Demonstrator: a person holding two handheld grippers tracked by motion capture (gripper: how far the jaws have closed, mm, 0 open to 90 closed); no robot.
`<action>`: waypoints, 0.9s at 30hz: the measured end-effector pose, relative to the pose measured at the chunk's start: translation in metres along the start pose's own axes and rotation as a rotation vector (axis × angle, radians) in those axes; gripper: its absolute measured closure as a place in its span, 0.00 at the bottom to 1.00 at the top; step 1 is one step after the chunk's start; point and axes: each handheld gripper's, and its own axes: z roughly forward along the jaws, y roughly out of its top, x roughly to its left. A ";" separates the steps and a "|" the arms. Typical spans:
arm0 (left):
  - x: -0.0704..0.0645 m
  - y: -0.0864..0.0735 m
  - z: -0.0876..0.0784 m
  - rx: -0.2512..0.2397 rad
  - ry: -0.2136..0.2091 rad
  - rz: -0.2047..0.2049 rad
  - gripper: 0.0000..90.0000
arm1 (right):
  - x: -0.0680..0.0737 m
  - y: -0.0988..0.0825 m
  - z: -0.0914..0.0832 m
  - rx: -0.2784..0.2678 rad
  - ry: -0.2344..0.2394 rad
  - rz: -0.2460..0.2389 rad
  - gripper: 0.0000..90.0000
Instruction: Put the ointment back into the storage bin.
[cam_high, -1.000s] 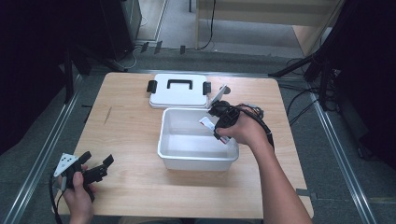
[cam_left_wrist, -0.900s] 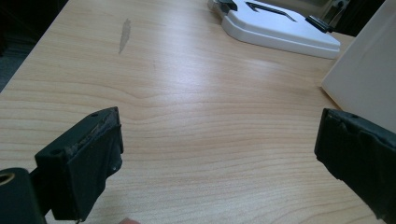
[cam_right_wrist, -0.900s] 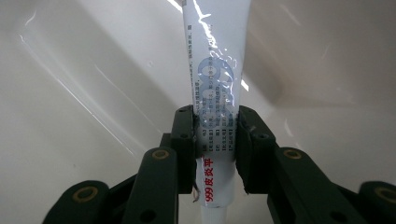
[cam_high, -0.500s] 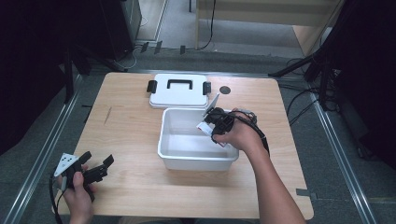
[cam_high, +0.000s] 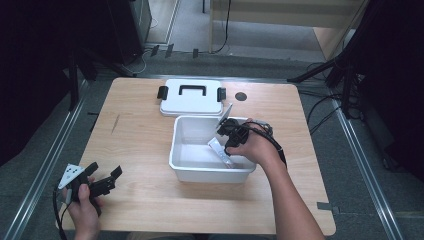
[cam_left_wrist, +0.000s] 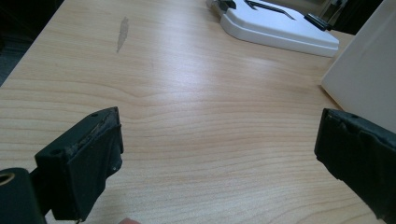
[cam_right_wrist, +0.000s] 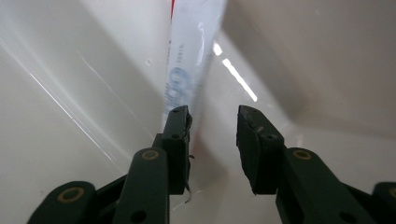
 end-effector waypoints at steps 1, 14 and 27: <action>0.000 0.000 0.000 0.000 0.000 0.000 0.02 | 0.000 0.000 0.000 0.000 0.000 0.000 0.72; 0.000 0.000 0.000 0.001 0.003 0.005 0.02 | 0.013 -0.004 -0.029 -0.103 -0.011 -0.071 0.13; -0.001 0.000 0.000 0.000 0.003 0.006 0.02 | -0.002 -0.021 -0.078 -0.249 -0.023 0.084 0.00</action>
